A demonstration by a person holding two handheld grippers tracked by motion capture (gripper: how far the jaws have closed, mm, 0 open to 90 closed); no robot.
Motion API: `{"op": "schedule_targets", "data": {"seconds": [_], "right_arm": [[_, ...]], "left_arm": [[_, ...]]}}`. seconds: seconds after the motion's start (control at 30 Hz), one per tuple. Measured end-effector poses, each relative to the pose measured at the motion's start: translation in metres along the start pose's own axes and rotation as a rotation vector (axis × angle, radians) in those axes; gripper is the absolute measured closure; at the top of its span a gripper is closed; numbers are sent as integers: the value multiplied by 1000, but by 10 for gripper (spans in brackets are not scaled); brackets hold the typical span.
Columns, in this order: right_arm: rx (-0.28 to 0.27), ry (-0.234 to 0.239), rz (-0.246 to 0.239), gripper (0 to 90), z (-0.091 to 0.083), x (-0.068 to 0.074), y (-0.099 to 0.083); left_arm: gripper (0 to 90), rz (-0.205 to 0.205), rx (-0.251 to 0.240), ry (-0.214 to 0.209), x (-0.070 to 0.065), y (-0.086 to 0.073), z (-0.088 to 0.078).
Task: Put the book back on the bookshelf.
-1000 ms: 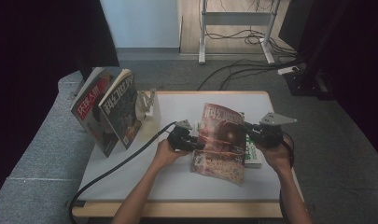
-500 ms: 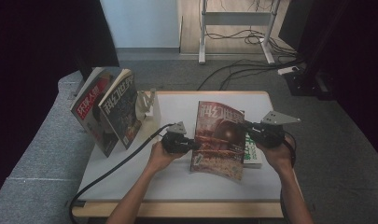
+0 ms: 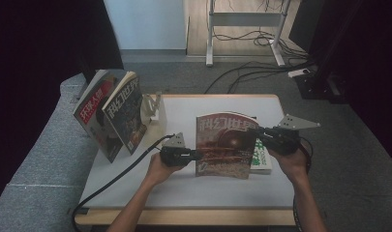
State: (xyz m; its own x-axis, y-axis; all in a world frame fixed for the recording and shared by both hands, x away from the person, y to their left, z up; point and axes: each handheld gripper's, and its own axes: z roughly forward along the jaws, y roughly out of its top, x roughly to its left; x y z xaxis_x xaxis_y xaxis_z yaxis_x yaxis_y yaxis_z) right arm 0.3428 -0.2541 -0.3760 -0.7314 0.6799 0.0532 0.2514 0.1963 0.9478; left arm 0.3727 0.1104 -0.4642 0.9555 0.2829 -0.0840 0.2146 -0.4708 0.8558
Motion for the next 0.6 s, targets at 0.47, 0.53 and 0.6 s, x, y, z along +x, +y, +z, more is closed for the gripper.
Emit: {"op": "schedule_targets", "data": {"seconds": [0.47,0.53,0.6], "right_arm": [[15,-4,-20,774,-7,5,0],[15,-9,-22,774,-8,5,0],[14,-9,-24,774,-8,5,0]], "left_arm": [[752,17,-18,13,-6,17,-7],[747,13,-18,11,-5,21,-9],[739,13,-24,8,-5,25,-10]]}}
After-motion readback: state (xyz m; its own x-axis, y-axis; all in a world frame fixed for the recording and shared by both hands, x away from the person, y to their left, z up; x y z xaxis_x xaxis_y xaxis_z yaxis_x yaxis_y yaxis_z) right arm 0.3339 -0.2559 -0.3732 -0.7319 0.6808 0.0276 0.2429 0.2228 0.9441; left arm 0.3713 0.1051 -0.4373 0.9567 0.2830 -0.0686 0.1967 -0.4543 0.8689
